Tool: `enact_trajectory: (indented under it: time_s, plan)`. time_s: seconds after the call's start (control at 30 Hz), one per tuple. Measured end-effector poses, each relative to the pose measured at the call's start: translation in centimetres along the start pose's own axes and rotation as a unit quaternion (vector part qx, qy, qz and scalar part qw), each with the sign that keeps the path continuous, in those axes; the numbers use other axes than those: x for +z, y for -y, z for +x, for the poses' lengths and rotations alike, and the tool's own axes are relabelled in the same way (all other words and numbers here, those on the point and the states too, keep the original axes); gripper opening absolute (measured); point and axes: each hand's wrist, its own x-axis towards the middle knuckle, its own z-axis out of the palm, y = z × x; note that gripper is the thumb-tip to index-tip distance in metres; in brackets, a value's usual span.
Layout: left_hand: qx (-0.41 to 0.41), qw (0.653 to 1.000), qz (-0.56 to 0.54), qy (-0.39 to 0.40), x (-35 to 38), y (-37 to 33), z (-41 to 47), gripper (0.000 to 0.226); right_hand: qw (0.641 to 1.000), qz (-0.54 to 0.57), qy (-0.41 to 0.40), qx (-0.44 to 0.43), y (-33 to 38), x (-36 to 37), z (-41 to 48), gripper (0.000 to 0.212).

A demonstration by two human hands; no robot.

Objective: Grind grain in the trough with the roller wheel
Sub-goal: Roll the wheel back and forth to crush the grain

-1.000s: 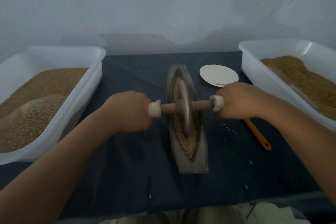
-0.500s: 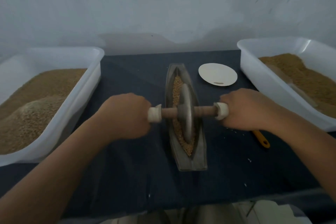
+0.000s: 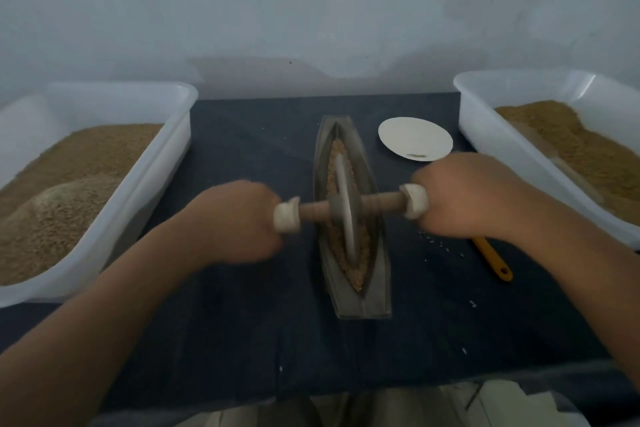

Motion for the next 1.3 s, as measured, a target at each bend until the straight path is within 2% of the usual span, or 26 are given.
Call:
enact_trajectory:
  time_s: [0.13, 0.23, 0.3, 0.37, 0.43, 0.5, 0.57, 0.6, 0.67, 0.77, 0.83, 0.87, 0.93, 1.0, 1.1, 1.17, 1.2, 1.3]
  plan:
    - [0.000, 1.000, 0.009, -0.008, 0.0, 0.1, 1.3, 0.029, 1.000, -0.002, 0.008, 0.015, -0.1, 0.0, 1.4, 0.033]
    - [-0.036, 0.995, 0.053, -0.073, -1.4, 0.2, 6.9, 0.027, 0.994, 0.002, -0.097, 0.053, -0.1, 1.1, 5.7, 0.032]
    - [-0.062, 0.992, 0.055, -0.096, -2.6, 0.3, 9.6, 0.031, 0.991, -0.018, -0.107, 0.078, -0.1, 1.3, 7.7, 0.028]
    - [-0.060, 0.994, 0.041, -0.081, -3.5, 0.0, 10.2, 0.038, 0.992, -0.022, -0.078, 0.092, -0.1, 1.0, 8.2, 0.034]
    - [-0.037, 0.997, 0.035, -0.051, -3.4, -0.2, 8.8, 0.036, 0.995, 0.010, -0.044, 0.085, -0.2, 0.7, 7.2, 0.030]
    - [-0.003, 0.998, 0.050, -0.031, -2.3, -0.1, 5.5, 0.024, 0.995, 0.043, 0.061, 0.068, -0.6, 0.2, 4.6, 0.027]
    - [0.036, 0.996, 0.073, -0.048, -1.0, -0.2, 1.9, 0.022, 0.980, 0.082, 0.171, 0.054, -0.6, -0.3, 1.3, 0.035]
    - [0.045, 0.995, 0.075, -0.055, -0.6, -0.2, 0.8, 0.024, 0.977, 0.095, 0.183, 0.044, -0.5, -0.3, 0.1, 0.039]
    - [0.041, 0.996, 0.067, -0.045, -0.6, 0.0, 1.1, 0.027, 0.987, 0.092, 0.129, 0.035, -0.6, 0.3, -0.2, 0.044]
    - [0.001, 0.998, 0.062, -0.022, -1.5, 0.0, 5.1, 0.029, 0.998, 0.017, -0.026, 0.055, -0.5, 2.1, 2.7, 0.036]
    - [-0.032, 0.995, 0.069, -0.058, -2.5, 0.2, 8.1, 0.027, 0.989, 0.005, -0.128, 0.073, -0.4, 2.8, 5.3, 0.036]
    - [-0.044, 0.993, 0.073, -0.079, -2.8, 0.2, 9.2, 0.026, 0.985, 0.008, -0.150, 0.082, -0.4, 2.9, 6.4, 0.037]
    - [-0.052, 0.990, 0.076, -0.106, -3.1, -0.2, 10.1, 0.024, 0.986, 0.017, -0.131, 0.099, -0.3, 2.6, 7.5, 0.036]
    - [-0.047, 0.992, 0.074, -0.094, -3.3, -0.7, 9.0, 0.022, 0.991, 0.032, -0.083, 0.103, -0.4, 2.2, 7.1, 0.033]
    - [0.002, 0.997, 0.062, -0.044, -2.1, -0.5, 4.5, 0.019, 0.995, 0.049, 0.042, 0.073, -0.2, 0.9, 3.2, 0.036]
    - [0.039, 0.997, 0.057, -0.038, -1.0, -0.2, 1.2, 0.021, 0.992, 0.064, 0.093, 0.050, -0.3, 0.2, -0.2, 0.043]
    - [0.044, 0.997, 0.045, -0.039, -0.5, -0.1, 0.3, 0.023, 0.994, 0.063, 0.085, 0.040, -0.2, 0.0, -1.2, 0.045]
    - [0.011, 0.999, 0.018, -0.025, -0.1, 0.3, 2.0, 0.027, 1.000, 0.013, -0.003, 0.026, 0.1, 0.2, -0.2, 0.040]
